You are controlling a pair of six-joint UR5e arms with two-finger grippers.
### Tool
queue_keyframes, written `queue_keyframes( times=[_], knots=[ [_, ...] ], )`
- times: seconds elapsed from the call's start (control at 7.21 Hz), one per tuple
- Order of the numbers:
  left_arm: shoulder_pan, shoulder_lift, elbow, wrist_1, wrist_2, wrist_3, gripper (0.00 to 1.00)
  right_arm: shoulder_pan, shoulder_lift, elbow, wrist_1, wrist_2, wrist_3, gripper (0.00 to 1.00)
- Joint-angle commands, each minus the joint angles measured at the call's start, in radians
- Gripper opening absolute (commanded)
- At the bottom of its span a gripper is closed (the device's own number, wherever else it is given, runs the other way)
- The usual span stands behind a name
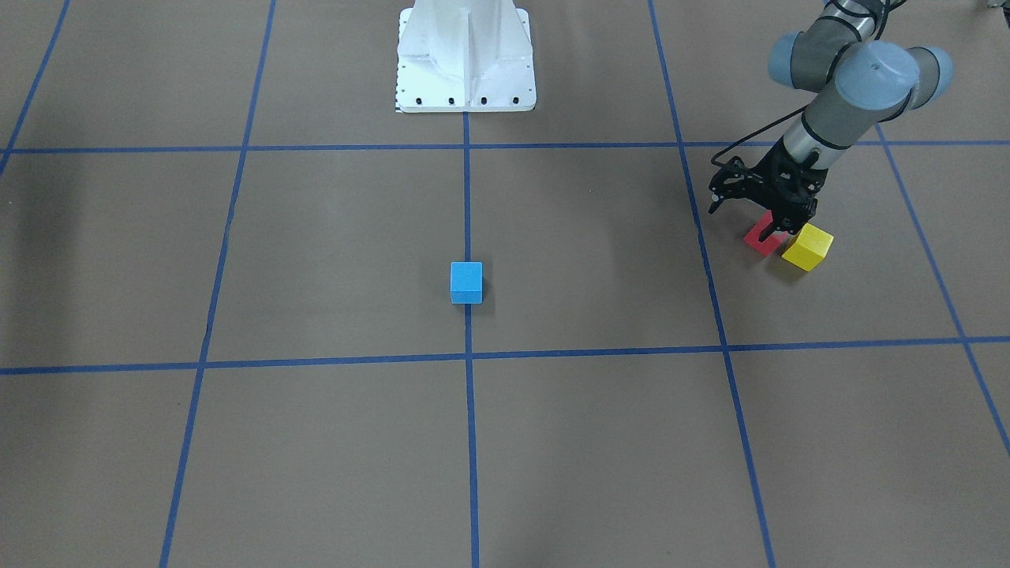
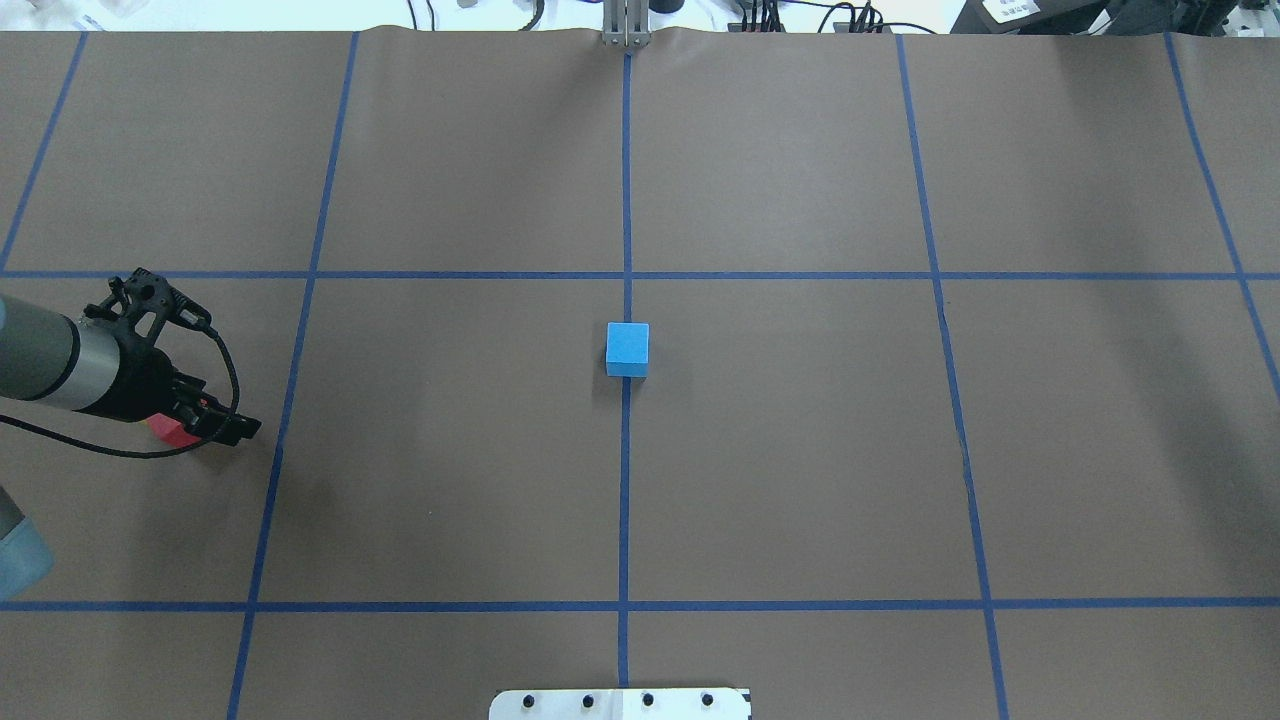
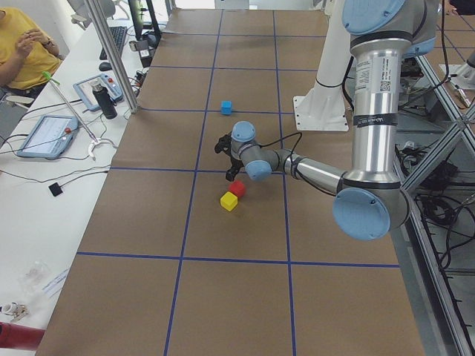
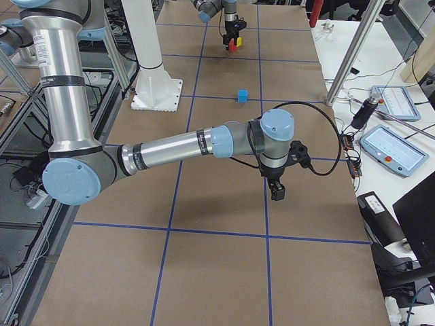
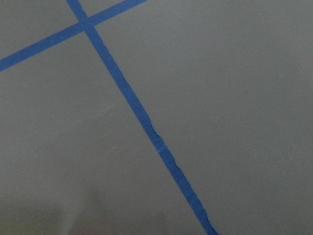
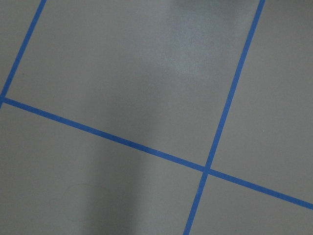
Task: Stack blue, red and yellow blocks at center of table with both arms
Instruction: 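Lower the left gripper onto the red block and close it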
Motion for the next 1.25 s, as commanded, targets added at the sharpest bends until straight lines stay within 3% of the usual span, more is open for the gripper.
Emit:
queue_keyframes(
  times=[0.0, 1.11],
  knots=[
    [-0.005, 0.001, 0.004, 0.000, 0.000, 0.023, 0.98, -0.001, 0.004, 0.002, 0.000, -0.001, 0.002, 1.00],
    [-0.056, 0.004, 0.042, 0.003, -0.003, 0.024, 0.98, -0.001, 0.004, 0.005, 0.002, -0.003, 0.006, 1.00]
  ],
)
